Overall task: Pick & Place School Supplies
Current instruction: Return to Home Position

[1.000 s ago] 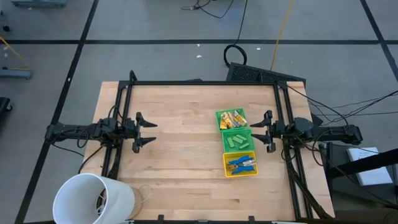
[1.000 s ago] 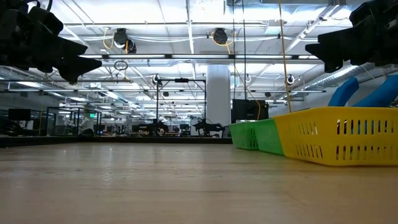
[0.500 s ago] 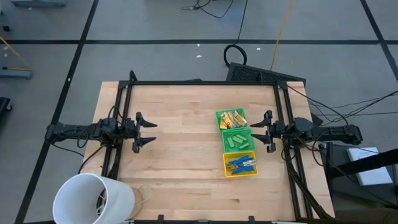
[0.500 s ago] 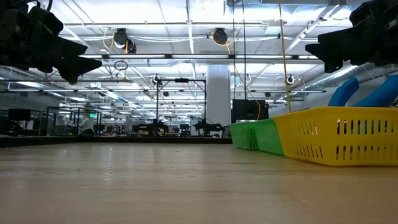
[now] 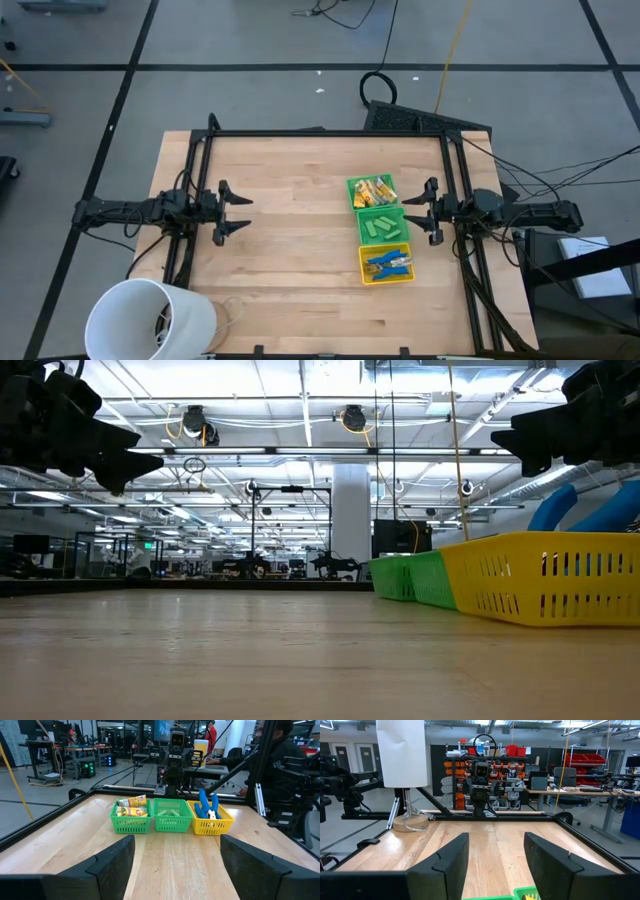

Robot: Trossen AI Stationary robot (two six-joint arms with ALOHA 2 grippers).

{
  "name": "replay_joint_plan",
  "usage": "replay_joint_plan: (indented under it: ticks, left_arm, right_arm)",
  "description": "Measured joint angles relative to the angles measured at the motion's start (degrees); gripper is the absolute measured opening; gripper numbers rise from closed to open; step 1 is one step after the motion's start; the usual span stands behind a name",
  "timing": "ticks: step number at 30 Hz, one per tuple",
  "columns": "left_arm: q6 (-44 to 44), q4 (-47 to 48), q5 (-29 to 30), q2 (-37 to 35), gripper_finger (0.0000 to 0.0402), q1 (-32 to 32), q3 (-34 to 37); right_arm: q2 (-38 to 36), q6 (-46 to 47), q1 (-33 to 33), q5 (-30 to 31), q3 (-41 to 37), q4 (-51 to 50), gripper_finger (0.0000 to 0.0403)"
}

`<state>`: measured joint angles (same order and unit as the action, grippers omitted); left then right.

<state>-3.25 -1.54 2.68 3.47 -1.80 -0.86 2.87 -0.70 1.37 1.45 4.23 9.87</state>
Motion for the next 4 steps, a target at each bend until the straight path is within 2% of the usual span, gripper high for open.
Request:
replay_joint_plan:
  ticks: [4]
  left_arm:
    - [0.0,0.0,0.0,0.0,0.0296,0.0,0.0]
  right_arm:
    - [0.0,0.0,0.0,0.0,0.0,0.0,0.0181]
